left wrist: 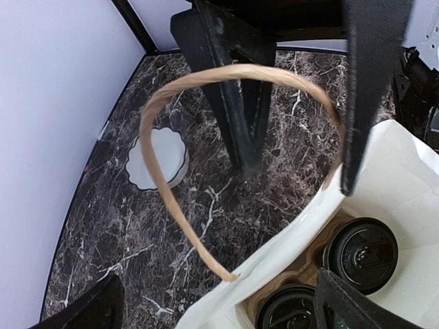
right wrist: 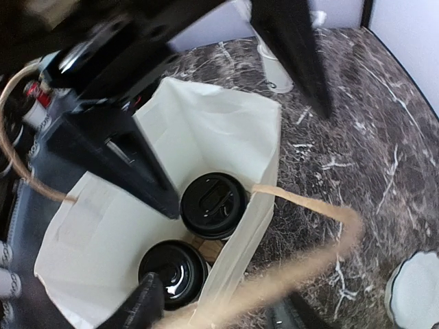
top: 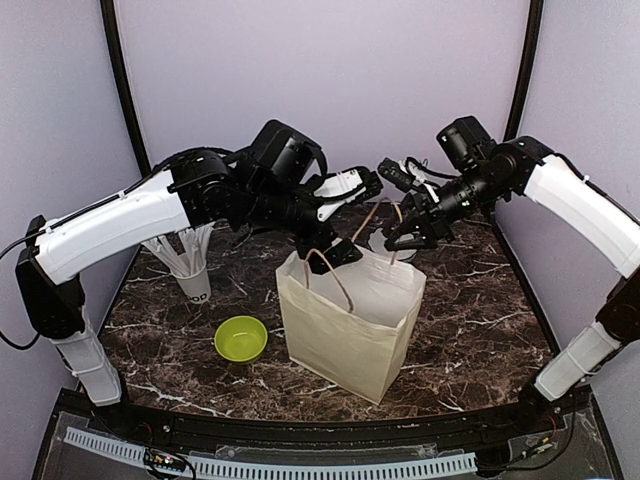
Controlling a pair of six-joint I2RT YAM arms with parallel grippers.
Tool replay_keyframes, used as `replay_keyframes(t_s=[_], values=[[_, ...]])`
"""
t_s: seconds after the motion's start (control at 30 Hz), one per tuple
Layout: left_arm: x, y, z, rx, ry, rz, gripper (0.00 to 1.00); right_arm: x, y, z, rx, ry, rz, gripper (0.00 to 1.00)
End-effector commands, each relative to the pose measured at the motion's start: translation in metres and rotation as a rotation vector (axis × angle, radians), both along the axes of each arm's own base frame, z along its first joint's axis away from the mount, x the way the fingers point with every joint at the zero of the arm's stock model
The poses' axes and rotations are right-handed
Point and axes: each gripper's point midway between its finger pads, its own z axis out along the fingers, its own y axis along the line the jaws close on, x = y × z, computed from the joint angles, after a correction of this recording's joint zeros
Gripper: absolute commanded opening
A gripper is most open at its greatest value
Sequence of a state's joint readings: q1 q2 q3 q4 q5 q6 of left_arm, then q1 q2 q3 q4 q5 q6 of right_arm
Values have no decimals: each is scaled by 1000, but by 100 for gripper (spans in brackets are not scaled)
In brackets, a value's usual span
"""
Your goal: Pack the takeout coffee
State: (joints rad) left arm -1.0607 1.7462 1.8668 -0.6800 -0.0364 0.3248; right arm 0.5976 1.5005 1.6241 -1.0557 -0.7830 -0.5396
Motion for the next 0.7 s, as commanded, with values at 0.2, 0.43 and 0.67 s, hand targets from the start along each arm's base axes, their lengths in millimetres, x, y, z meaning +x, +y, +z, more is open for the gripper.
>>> replay_keyframes(t_s=[0.2,0.43,0.67], values=[[10,68,61,-104,-181,199,99,61,12,20,7,-105,-168,0],[27,99,84,-197,-308,311,97,37,15,36,83,-97,-37,0],[37,125,110,-279,-437,413,96,-45,4,25,97,44,256,0]])
